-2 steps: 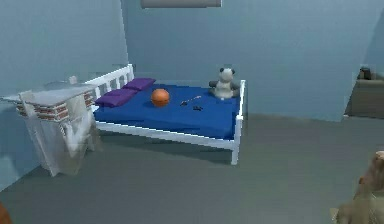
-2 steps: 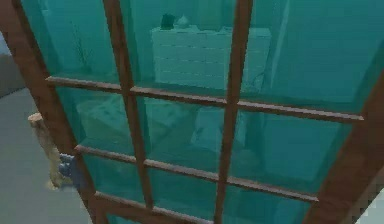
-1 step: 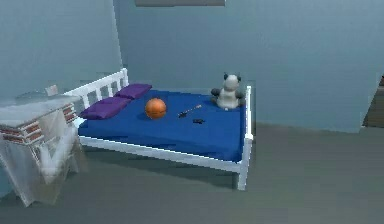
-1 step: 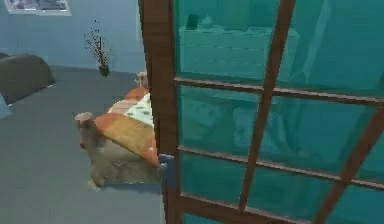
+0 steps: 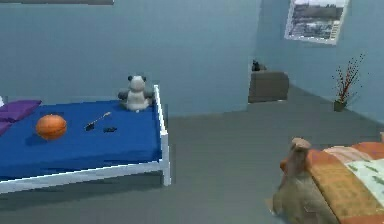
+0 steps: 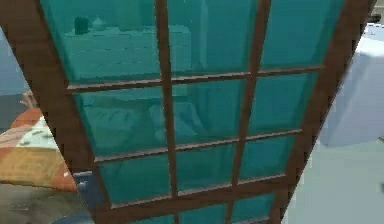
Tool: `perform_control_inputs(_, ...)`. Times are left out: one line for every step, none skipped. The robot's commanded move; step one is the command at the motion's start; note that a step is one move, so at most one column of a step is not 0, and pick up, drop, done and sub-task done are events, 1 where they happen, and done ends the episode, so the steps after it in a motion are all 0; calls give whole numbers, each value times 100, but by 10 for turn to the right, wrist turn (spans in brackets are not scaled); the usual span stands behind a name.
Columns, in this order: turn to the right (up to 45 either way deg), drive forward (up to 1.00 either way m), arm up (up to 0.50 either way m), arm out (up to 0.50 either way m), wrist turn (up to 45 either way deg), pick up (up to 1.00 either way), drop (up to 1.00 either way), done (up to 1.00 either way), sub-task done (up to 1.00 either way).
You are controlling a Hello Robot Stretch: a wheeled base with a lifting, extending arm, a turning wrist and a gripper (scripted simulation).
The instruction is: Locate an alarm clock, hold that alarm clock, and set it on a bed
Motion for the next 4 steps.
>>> perform_control_inputs(0, 35, 0, 0, 0, 0, 0, 0, 0)
perform_control_inputs(-210, 0, 0, 0, 0, 0, 0, 0, 0)
perform_control_inputs(0, 45, 0, 0, 0, 0, 0, 0, 0)
perform_control_inputs(450, 0, 0, 0, 0, 0, 0, 0, 0)
